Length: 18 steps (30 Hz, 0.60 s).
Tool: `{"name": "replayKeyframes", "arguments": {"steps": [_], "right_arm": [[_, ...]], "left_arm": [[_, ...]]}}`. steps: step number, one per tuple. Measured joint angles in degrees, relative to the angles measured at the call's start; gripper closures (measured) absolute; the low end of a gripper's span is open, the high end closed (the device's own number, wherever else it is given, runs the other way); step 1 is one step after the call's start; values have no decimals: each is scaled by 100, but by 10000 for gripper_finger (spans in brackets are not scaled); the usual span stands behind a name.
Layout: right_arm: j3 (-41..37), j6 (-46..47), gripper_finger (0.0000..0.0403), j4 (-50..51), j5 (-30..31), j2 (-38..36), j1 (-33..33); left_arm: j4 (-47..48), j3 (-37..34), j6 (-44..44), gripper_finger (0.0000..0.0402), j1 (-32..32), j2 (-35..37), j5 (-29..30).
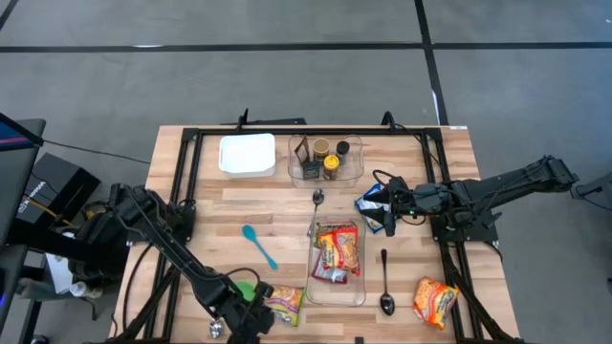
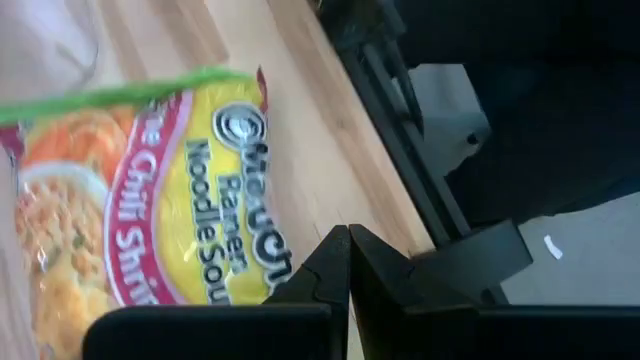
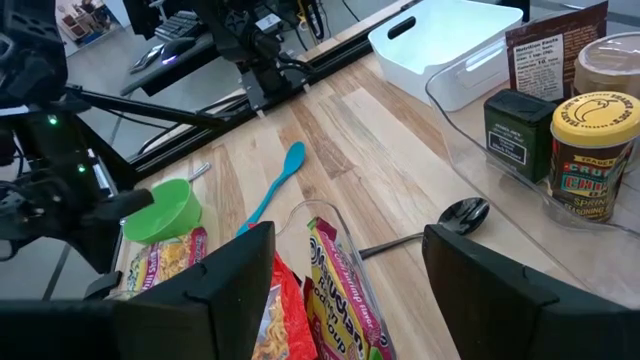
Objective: Pick & Place Food Item
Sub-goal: Put the green noodle pack into the bottom transparent bin
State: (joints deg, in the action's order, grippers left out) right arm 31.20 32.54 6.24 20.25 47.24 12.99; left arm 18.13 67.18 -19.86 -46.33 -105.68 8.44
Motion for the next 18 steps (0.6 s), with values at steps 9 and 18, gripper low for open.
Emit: {"name": "replayKeyframes", "arguments": {"steps": [9, 18], "right_arm": [[0, 2, 154, -2, 0, 0, 0], [0, 2, 154, -2, 0, 0, 0]], "left_arm": [[511, -2, -359, 401, 122, -1, 75], [937, -4, -764, 401, 363, -1, 81]]}}
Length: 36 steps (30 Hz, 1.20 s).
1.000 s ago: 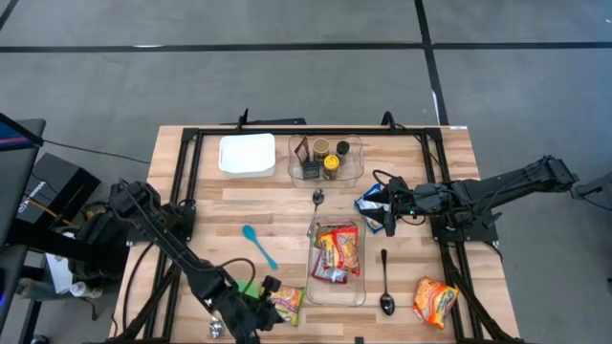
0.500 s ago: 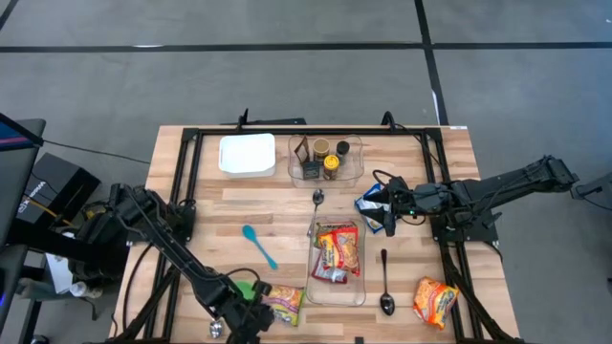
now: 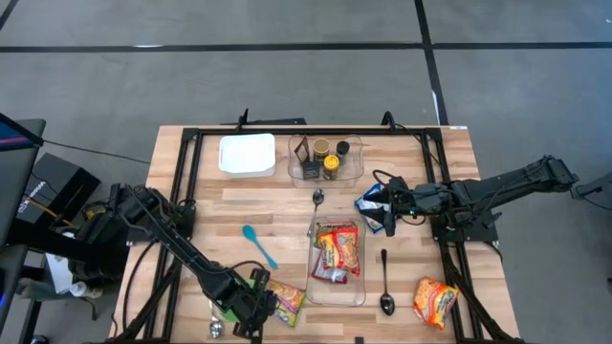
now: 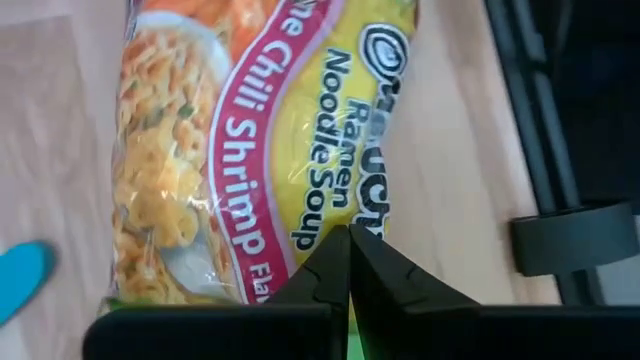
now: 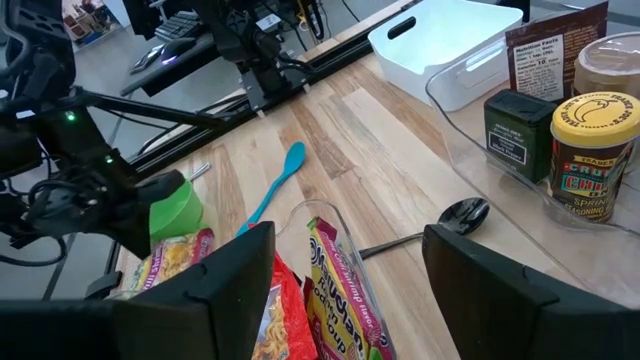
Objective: Pick & Place Food Item
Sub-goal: Put the green noodle pack into the bottom transparent bin
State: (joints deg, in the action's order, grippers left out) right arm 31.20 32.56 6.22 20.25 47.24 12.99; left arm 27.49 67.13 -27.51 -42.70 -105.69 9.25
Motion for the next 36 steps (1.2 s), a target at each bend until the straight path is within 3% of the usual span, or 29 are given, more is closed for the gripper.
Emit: {"name": "replayKeyframes", "arguments": {"steps": [36], "right_arm": [[0, -2, 154, 0, 0, 0, 0]], "left_arm": [[784, -2, 0, 401, 876, 33, 232]]}}
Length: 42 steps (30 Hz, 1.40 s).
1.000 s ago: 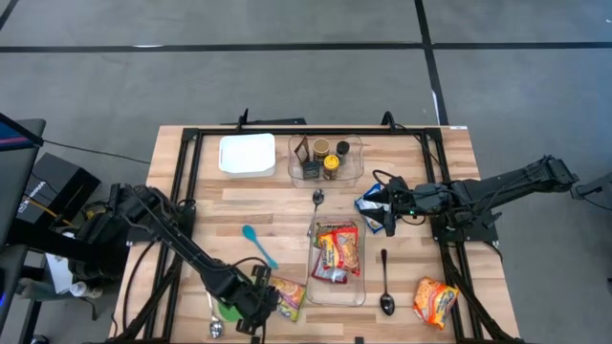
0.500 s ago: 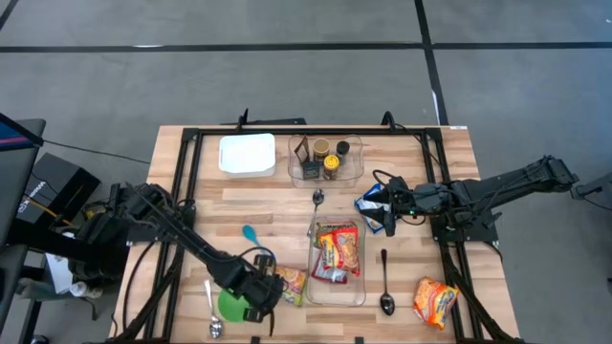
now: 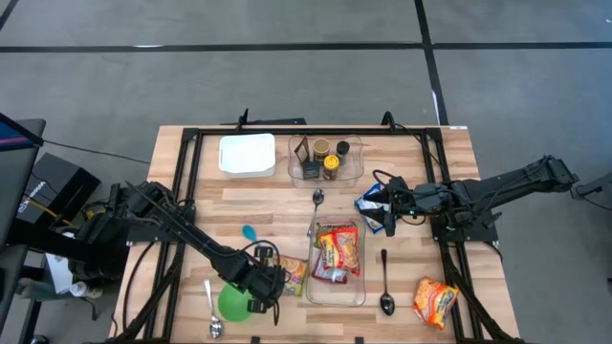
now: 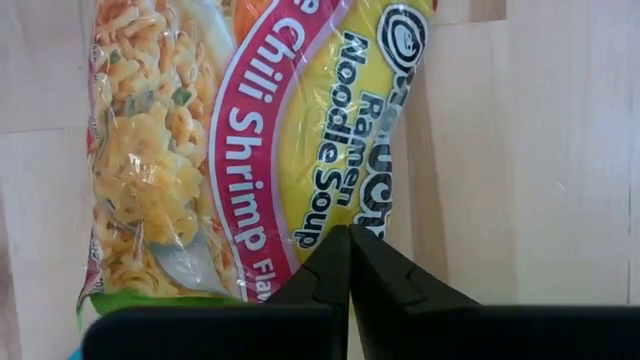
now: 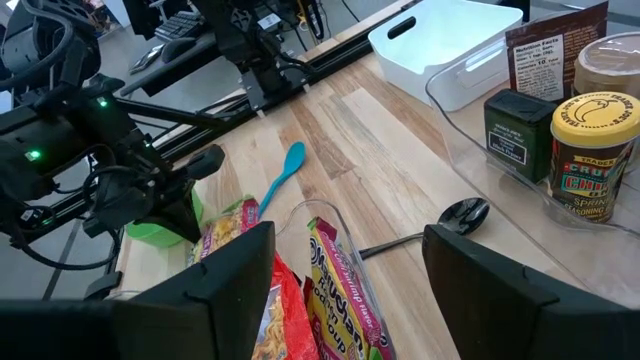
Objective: Pick & Place Food Item
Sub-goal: Put the green noodle pack into the bottom transparent bin
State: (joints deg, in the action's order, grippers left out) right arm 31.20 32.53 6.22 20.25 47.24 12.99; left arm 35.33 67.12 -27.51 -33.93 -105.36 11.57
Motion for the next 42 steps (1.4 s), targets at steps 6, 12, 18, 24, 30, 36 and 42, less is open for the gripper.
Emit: {"name": "replayKeyframes", "arguments": {"steps": [6, 12, 18, 24, 30, 36, 42], "right_arm": [[0, 0, 154, 0, 0, 0, 0], [0, 0, 154, 2, 0, 0, 0], [-2, 0, 154, 6, 0, 0, 0], [-2, 0, 154, 20, 0, 0, 0], [-2, 0, 154, 24, -2, 0, 0], [-2, 0, 154, 23, -2, 0, 0], [-2, 2, 154, 22, 0, 0, 0]], "left_arm": [[154, -5, -74, 401, -7, 34, 146], [204, -12, -343, 401, -13, 191, 268], [275, -10, -721, 401, -15, 606, 435], [358, -154, -1556, 401, -72, 1066, 497], [371, -712, -2203, 401, -204, 1438, 385], [-169, -1335, -2251, 401, -205, 1788, -153], [-982, -1786, -2251, 381, -203, 2060, -169]]}}
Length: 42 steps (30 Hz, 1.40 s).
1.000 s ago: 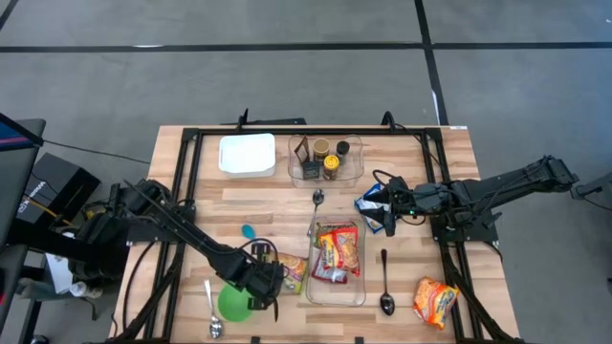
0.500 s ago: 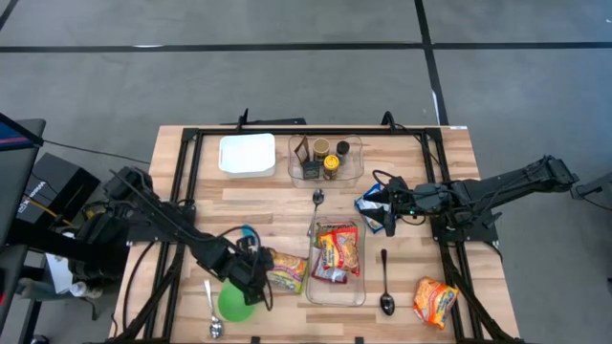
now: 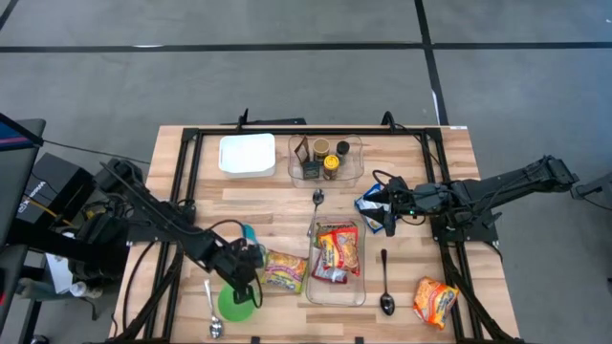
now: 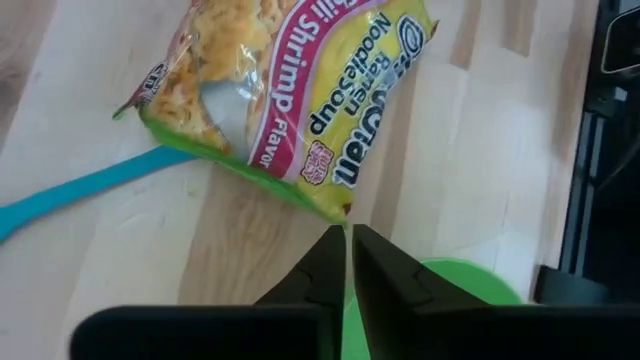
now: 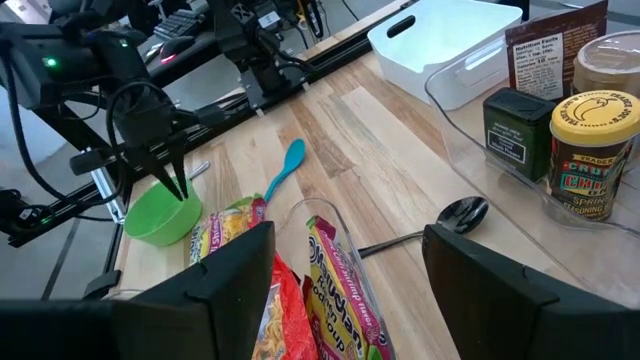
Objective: Pick & Place Food Item
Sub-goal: Put the green noodle pack into the bottom transparent bin
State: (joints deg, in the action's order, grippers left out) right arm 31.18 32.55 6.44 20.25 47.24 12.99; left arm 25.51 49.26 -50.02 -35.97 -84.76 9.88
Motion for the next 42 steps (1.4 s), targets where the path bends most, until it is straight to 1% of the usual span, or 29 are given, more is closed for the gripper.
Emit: {"name": "replayKeyframes", "arguments": {"steps": [7, 11, 13, 16, 23, 25, 30, 34, 38, 42], "right_arm": [[0, -2, 154, 0, -1, 0, -2], [0, -2, 154, 0, -1, 0, -2], [0, -2, 154, 0, 0, 0, -2], [0, -2, 154, 0, 0, 0, -2], [0, -2, 154, -1, 82, 0, -2], [0, -2, 154, 0, 83, 0, -2], [0, -4, 154, 0, 84, 0, -2], [0, -4, 154, 0, 85, 0, -2], [0, -15, 154, -2, 87, 0, -2], [0, -15, 154, 0, 90, 0, -2]], "left_arm": [[-162, -127, 12, 337, 0, 71, 17], [-504, -127, 151, 330, 2, 87, 66], [-753, -127, 439, 334, 2, 115, 84], [-1335, -127, 725, 345, 4, 117, 266], [-3316, -127, 2016, 385, 105, 117, 288], [-3662, -74, 2403, 396, 114, 117, 292], [-3724, 304, 3041, 400, 114, 117, 388], [-3711, 538, 3204, 401, 118, 37, 425], [-3608, 800, 3200, 401, 125, -414, 487], [-2926, 1317, 3014, 401, 125, -1013, 495]]}}
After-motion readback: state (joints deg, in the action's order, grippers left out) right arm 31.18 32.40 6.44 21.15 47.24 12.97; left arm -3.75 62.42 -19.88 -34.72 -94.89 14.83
